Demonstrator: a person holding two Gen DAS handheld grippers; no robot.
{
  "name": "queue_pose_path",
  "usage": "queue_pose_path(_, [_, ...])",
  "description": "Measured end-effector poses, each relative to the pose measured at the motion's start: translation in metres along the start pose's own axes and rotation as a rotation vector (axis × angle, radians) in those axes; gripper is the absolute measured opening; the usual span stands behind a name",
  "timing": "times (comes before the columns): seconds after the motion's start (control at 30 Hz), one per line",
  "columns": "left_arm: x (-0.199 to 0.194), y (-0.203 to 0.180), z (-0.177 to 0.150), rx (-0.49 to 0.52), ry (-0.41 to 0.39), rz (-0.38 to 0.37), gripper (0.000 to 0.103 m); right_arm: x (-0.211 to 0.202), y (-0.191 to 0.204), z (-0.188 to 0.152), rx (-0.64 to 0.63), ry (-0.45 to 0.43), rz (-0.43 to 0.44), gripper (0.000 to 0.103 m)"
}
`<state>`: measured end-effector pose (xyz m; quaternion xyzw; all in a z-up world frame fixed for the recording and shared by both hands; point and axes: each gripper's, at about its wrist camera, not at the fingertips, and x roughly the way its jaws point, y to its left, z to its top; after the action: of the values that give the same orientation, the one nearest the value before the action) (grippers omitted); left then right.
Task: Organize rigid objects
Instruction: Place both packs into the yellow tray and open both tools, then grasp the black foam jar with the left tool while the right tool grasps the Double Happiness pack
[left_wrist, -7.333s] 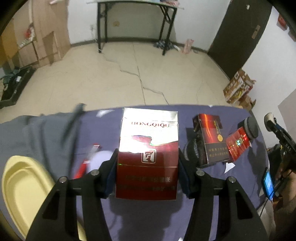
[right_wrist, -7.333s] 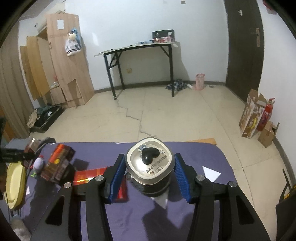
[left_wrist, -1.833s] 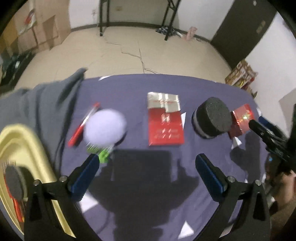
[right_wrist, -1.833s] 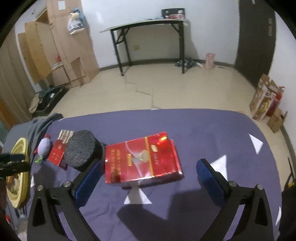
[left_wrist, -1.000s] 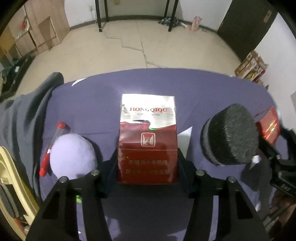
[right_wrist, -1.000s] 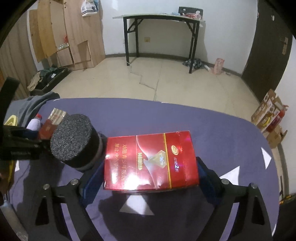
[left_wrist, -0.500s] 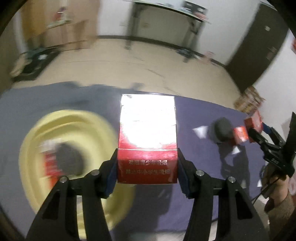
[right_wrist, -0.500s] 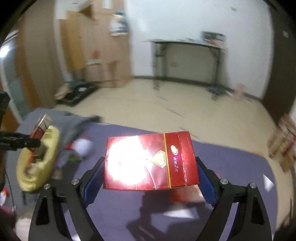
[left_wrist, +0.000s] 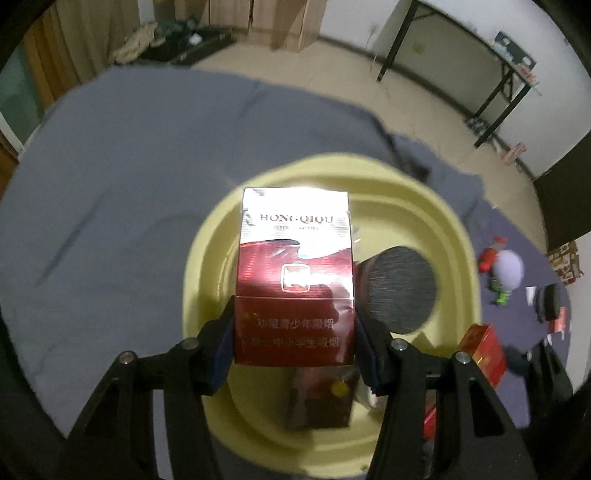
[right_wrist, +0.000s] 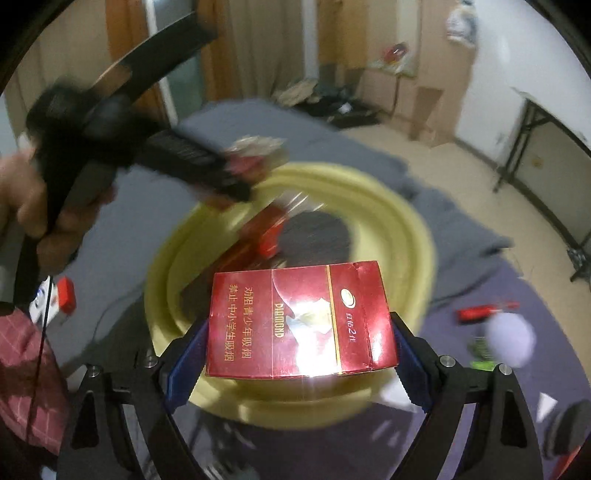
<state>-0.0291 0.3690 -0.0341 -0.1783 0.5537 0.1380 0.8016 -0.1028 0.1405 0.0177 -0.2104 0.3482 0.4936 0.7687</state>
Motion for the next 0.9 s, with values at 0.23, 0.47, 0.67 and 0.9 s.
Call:
queue_pose_path(0.23, [0.026, 0.002, -0.002, 0.018, 0.036, -0.022, 0.057, 0.05, 0.036, 0.008, -0.04, 0.076, -0.029, 0.089])
queue_pose_path(0.47, [0.018, 0.013, -0.005, 0.009, -0.001, -0.064, 0.059, 0.067, 0.034, 0.019, -0.034, 0.085, -0.022, 0.091])
queue_pose_path(0.67, [-0.029, 0.023, -0.005, -0.031, -0.111, -0.107, 0.101, 0.059, 0.027, 0.023, 0.023, 0.063, 0.029, 0.103])
queue_pose_path(0.9, [-0.074, -0.047, 0.0, 0.102, -0.153, -0.178, 0.103, -0.005, -0.006, 0.016, 0.118, -0.048, -0.001, 0.103])
